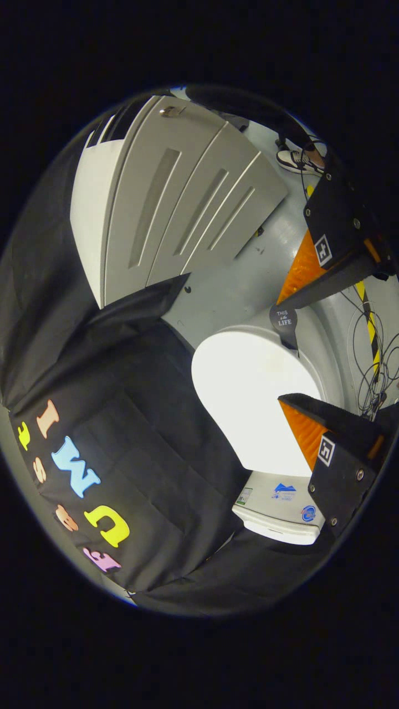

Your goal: Open the toilet lid.

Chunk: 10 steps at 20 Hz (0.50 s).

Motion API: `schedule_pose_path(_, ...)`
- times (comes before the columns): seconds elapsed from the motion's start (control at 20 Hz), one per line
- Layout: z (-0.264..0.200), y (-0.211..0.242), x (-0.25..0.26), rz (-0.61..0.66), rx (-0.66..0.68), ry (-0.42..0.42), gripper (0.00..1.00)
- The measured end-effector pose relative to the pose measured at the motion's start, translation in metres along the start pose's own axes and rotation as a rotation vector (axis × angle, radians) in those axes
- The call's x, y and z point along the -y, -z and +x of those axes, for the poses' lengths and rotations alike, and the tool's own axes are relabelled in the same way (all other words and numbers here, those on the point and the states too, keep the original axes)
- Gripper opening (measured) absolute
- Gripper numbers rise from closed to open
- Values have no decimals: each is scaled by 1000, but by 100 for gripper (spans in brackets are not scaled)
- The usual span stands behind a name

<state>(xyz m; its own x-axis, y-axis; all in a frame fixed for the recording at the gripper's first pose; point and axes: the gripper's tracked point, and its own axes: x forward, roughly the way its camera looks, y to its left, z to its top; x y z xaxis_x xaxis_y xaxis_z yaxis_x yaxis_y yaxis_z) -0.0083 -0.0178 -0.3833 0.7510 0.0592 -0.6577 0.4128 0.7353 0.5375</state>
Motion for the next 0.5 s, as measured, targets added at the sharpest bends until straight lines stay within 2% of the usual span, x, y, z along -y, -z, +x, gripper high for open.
schedule_pose_path(0.25, 13, 18, 23, 47, -53, 23, 95)
schedule_pose_path(0.5, 14, 27, 29, 85, -69, 9, 94)
